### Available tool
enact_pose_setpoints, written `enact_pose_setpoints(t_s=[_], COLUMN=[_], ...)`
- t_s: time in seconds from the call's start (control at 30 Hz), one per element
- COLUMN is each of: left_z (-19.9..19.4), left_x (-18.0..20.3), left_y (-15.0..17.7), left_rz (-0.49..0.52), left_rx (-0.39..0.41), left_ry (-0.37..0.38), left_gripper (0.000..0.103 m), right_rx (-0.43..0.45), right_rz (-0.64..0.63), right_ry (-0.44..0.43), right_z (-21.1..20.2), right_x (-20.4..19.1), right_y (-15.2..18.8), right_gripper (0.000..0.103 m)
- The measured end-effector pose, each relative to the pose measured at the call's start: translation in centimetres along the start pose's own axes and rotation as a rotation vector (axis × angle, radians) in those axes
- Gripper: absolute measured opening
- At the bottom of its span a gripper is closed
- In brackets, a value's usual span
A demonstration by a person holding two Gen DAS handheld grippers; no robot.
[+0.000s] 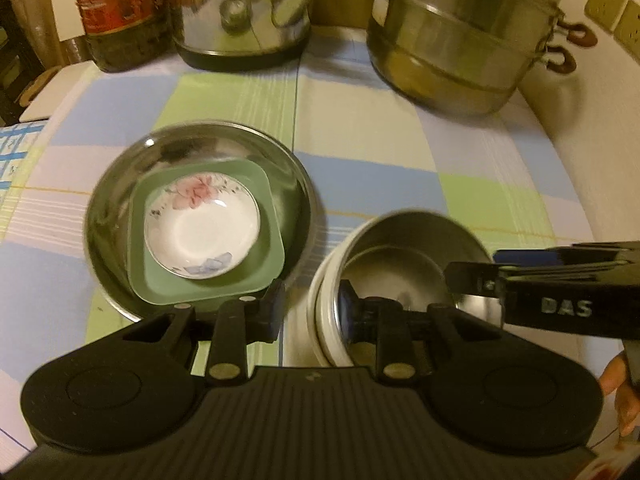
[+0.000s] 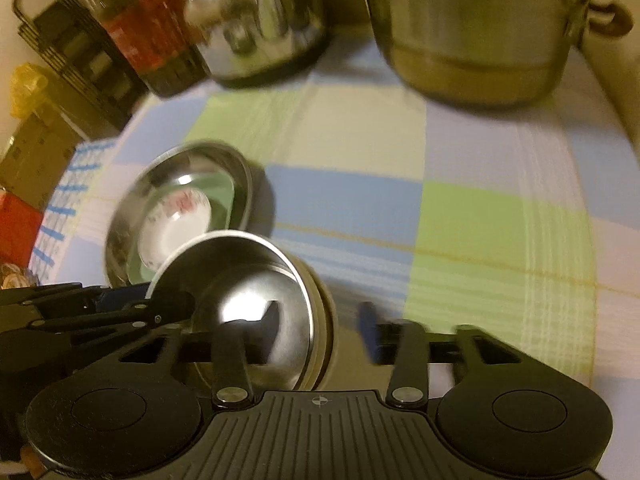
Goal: Organize plates and bowls
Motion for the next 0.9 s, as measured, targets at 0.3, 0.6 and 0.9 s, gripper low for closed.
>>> enact_pose_setpoints(t_s=[0.3, 0.6, 0.9], left_z=[-5.1, -8.2, -10.2], left_x=[-0.8, -0.6, 0.2], left_y=[1.0, 4.7, 8.1], left_rz=[-0.042, -0.053, -0.083], left_rx=[0.069, 0.053, 0.053], left_ry=[0.013, -0.037, -0.077], left_gripper=[0.027, 0.027, 0.027], right_rx=[0.128, 0.126, 0.094], right_rz=[0.004, -0.088, -0.133], right_ry=[-0.042, -0.033, -0.078], right_z=[-5.5, -7.9, -8.4], right_x=[0.0, -1.8, -3.0], right_y=[1.2, 5.0, 7.6], right_gripper=[0.060, 0.060, 0.060])
Point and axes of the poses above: each gripper's, at about its wrist camera, not at the fingertips, and z roughly the way its jaws point, x to its right, y to its underside, the point moved 8 cm from there along z, roughly the way its jaws point, and after that the axes turned 1 degree about x, right-handed, at the moved point
